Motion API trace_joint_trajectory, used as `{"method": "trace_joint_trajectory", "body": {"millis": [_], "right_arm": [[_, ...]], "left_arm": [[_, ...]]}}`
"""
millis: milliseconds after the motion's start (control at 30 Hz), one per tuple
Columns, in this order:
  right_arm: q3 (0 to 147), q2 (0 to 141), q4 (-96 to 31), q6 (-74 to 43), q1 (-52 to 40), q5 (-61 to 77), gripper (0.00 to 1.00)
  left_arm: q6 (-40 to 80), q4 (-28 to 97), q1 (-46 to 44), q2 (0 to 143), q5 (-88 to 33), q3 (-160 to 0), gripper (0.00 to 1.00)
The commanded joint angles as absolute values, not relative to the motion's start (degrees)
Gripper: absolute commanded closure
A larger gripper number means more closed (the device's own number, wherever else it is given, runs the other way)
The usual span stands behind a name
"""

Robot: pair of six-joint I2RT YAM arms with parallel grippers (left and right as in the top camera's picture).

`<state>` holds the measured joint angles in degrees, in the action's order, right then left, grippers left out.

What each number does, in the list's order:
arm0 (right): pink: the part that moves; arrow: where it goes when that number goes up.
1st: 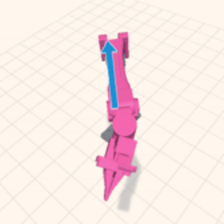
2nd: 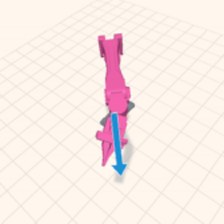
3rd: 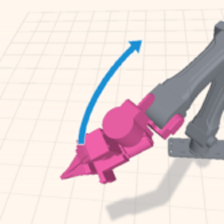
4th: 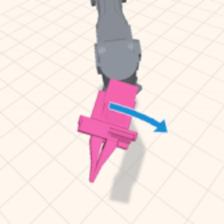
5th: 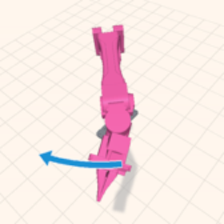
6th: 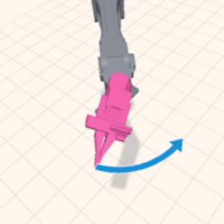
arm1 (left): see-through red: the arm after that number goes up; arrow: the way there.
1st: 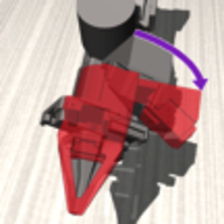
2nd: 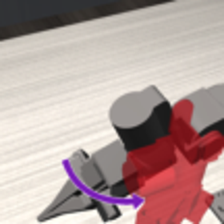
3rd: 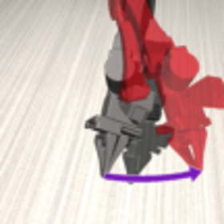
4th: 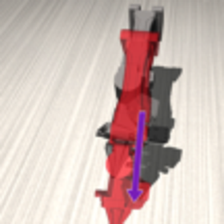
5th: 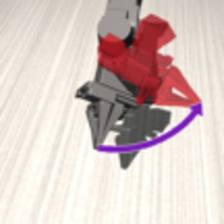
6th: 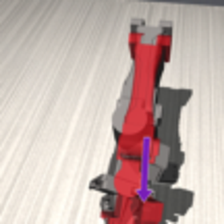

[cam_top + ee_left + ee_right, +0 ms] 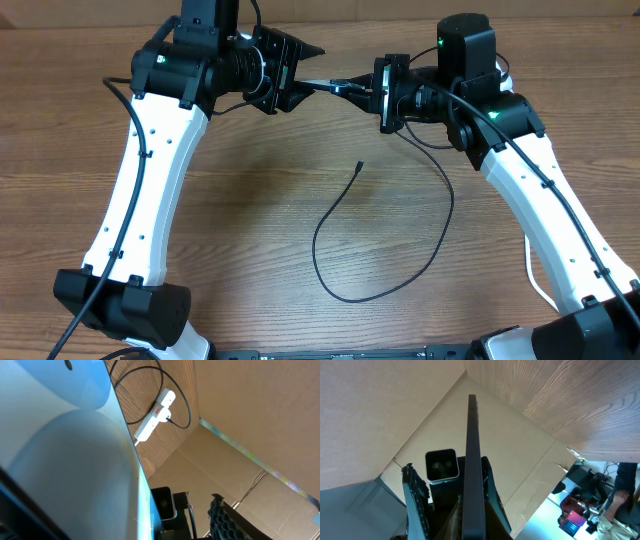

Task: Plug charger to phone and switch on socket
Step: 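Hold the phone between both grippers, regrasping with the left gripper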

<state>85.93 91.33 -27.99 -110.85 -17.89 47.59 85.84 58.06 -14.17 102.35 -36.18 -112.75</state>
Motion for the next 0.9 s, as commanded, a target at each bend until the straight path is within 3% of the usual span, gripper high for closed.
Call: {"method": "trace_joint_trajectory", "body": {"millis": [0,433,867], "right_arm": [[88.2,88.9,-27.2,-111.0,-18.0,49.0,0.95],[88.2,88.9,-27.2,-111.0,-18.0,49.0,0.95],[88.2,88.9,-27.2,-111.0,-18.0,49.0,0.94]], "left_arm": [[86.7,58.0,-14.2,102.8,-35.6,-112.6,0.49],[87.3,58.0,-14.2,102.8,-35.6,-112.6,0.64],[89.0,58.0,-14.2,102.8,-35.6,-112.6,0.72]]}}
